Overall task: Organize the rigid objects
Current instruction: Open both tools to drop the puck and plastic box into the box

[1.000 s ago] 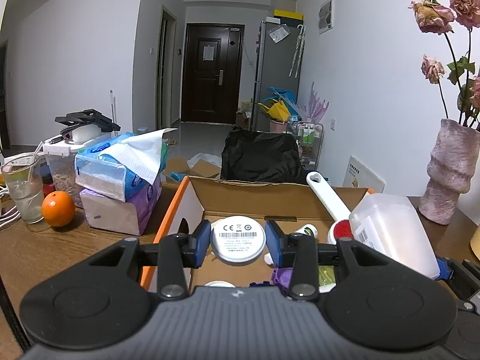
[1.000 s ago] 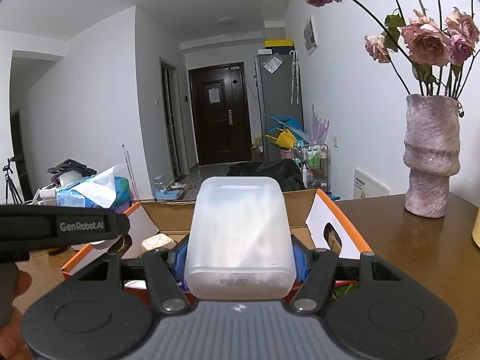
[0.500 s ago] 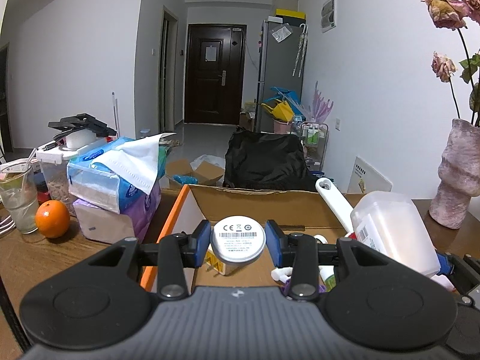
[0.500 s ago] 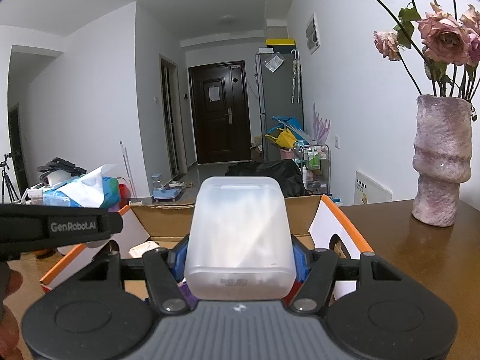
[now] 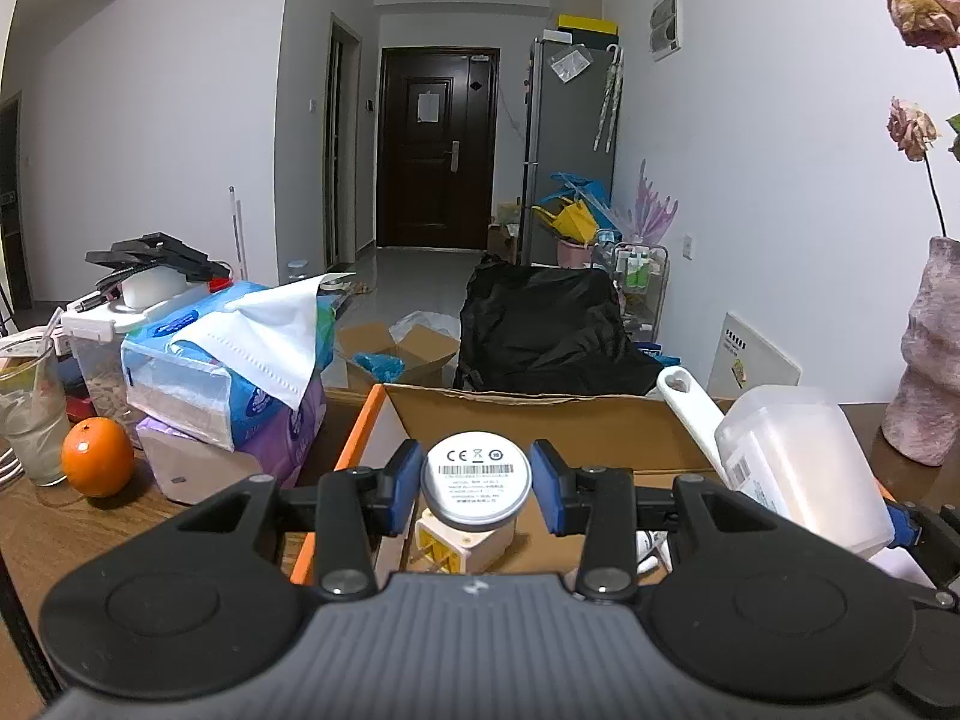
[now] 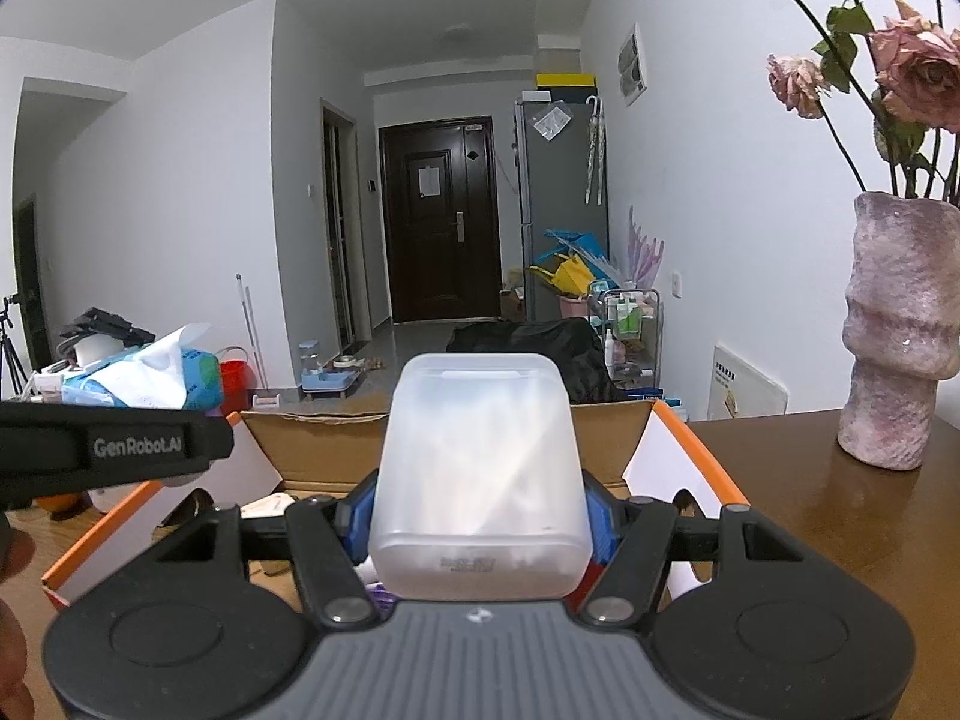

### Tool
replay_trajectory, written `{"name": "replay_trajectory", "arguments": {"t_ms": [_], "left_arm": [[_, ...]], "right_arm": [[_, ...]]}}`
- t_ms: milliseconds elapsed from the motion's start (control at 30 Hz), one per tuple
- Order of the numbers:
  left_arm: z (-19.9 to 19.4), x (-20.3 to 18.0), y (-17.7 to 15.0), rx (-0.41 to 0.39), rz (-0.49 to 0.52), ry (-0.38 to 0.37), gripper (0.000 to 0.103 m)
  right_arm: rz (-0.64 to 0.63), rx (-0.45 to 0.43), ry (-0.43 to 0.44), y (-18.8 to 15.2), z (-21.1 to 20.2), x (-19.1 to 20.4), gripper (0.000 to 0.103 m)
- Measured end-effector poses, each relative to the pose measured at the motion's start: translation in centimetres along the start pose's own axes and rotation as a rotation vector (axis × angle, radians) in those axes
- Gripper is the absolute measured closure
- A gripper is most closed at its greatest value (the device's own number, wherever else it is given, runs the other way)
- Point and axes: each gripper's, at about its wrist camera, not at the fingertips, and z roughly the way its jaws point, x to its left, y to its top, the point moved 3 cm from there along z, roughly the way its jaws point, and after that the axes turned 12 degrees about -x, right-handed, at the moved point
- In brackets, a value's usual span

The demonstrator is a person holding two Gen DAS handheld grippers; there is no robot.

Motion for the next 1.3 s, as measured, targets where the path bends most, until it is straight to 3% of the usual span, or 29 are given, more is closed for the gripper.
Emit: {"name": "replay_trajectory", "arguments": {"t_ms": [333, 400, 467, 500, 567, 633, 1300], "left_arm": [[1.1, 0.4, -0.1, 0.025, -0.006, -0.012, 0.062], [1.3, 0.6, -0.3, 0.045, -0.013, -0.022, 0.051], [1.4, 0.8, -0.5, 0.046, -0.013, -0.001, 0.018], [1.3, 0.9, -0.5, 0.037, -0.007, 0.013, 0.016], [1.1, 0.9, -0.3, 0.021, 0.013, 0.023, 0.011], [1.1, 1.0, -0.3, 0.014, 0.012, 0.039, 0.0], [0.8, 1.1, -0.3, 0.016, 0.002, 0.048, 0.0]], "right_arm": [[-0.011, 0.012, -0.007, 0.0, 0.8, -0.2, 0.04], [-0.012, 0.024, -0.018, -0.1, 0.9, -0.3, 0.04], [-0.009, 0.049, -0.03, -0.2, 1.2, -0.5, 0.039], [-0.007, 0.058, -0.04, -0.3, 1.3, -0.7, 0.037], [-0.008, 0.055, -0.063, -0.2, 1.2, -1.0, 0.011], [-0.009, 0.036, -0.081, 0.1, 0.9, -1.3, 0.001], [0.003, 0.035, -0.098, 0.4, 0.9, -2.0, 0.0]]}}
